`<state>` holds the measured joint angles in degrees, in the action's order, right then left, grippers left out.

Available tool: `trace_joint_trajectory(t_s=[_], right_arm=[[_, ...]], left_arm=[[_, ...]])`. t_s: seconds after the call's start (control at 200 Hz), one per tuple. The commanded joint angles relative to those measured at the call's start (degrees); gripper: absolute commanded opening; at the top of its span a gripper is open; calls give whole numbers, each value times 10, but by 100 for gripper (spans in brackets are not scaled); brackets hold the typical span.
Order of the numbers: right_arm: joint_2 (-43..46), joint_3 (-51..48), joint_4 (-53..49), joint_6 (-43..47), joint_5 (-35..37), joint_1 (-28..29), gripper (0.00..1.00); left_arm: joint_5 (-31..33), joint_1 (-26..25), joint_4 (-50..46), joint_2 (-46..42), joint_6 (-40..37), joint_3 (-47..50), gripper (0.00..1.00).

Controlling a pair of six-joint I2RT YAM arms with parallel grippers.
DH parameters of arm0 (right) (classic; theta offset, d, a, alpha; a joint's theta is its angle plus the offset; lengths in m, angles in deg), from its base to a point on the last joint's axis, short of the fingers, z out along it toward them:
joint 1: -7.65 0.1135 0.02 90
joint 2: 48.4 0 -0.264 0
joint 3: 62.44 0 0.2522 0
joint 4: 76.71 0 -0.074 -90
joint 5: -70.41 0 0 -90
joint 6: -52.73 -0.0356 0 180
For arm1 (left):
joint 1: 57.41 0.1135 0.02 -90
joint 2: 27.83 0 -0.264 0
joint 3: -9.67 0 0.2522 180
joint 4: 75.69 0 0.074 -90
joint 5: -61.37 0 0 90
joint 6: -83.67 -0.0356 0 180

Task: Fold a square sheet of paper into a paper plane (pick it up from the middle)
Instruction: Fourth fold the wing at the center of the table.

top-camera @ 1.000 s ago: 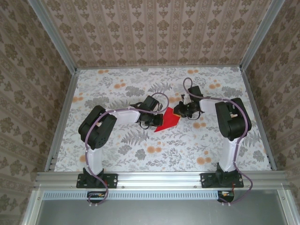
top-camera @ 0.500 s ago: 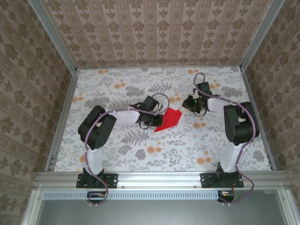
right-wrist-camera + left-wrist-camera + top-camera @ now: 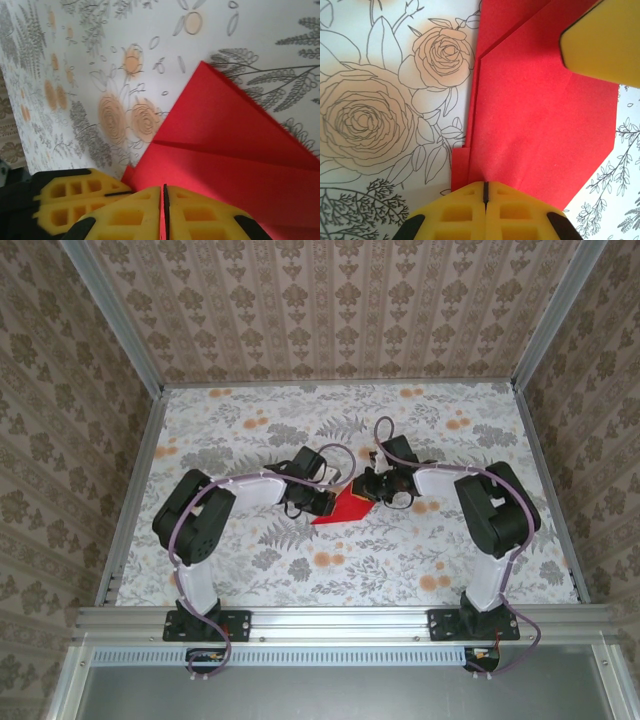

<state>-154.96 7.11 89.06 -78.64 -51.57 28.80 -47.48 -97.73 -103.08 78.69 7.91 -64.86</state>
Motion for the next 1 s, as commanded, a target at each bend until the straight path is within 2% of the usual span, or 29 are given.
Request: trace_joint_trajectory(t_s=[0.0,0.215,0.335,0.4,0.53,0.715,0.99], right_arm=[[-19,-8,7,-21,-4,-3,12],[-36,-18,-38,-20,53,-3,12],[-35,-25,-47,-31,80,-3,12],[-33,-31,-43,-40,90,-3,12],[-43,-36,-21,-49,74,-3,12],[-53,-40,-13,-57,73,-3,12],[-60,-45,-12,-63,75,-3,12]], left_arm=[[11,10,-69,9,-29,18,0],[0,13,-58,-12,3,6,0],[-2,17,-50,-46,56,-7,11],[-1,15,-22,-72,105,1,17],[33,2,70,-110,259,61,19],[46,-52,170,-112,384,107,16],[76,-49,242,-112,423,162,9]])
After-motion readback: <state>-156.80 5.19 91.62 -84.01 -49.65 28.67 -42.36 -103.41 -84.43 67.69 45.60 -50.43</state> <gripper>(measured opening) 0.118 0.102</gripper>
